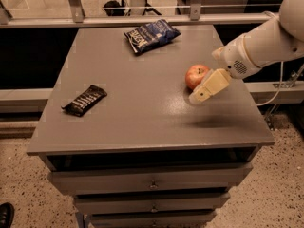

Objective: Move apple near blue chip bag

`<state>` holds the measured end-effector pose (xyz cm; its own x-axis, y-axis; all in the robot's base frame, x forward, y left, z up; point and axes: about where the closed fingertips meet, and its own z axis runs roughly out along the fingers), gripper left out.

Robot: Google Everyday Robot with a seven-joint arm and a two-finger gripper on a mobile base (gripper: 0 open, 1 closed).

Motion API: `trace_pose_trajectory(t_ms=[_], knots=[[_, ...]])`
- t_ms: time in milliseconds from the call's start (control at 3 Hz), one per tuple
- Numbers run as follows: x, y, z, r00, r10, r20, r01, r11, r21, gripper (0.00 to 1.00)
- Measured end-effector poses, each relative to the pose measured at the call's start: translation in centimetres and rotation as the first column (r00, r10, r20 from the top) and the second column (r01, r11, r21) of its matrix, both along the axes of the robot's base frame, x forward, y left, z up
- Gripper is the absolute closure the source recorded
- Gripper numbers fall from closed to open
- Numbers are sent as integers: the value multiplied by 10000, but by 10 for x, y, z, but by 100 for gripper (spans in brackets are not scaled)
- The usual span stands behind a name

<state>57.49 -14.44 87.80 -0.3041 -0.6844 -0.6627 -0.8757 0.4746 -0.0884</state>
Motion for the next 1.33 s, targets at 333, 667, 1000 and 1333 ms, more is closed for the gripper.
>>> trace_pose_trajectory(t_ms=[333, 667, 1000, 1333], knots=[[25, 6, -16, 9988, -323, 372, 302, 9980, 563, 0], [38, 6, -27, 9971, -582, 488, 546, 9959, 720, 0], [49, -4, -33, 9944, -808, 687, 757, 9944, 740, 18], [56, -13, -29, 9908, -945, 971, 874, 9934, 749, 41]])
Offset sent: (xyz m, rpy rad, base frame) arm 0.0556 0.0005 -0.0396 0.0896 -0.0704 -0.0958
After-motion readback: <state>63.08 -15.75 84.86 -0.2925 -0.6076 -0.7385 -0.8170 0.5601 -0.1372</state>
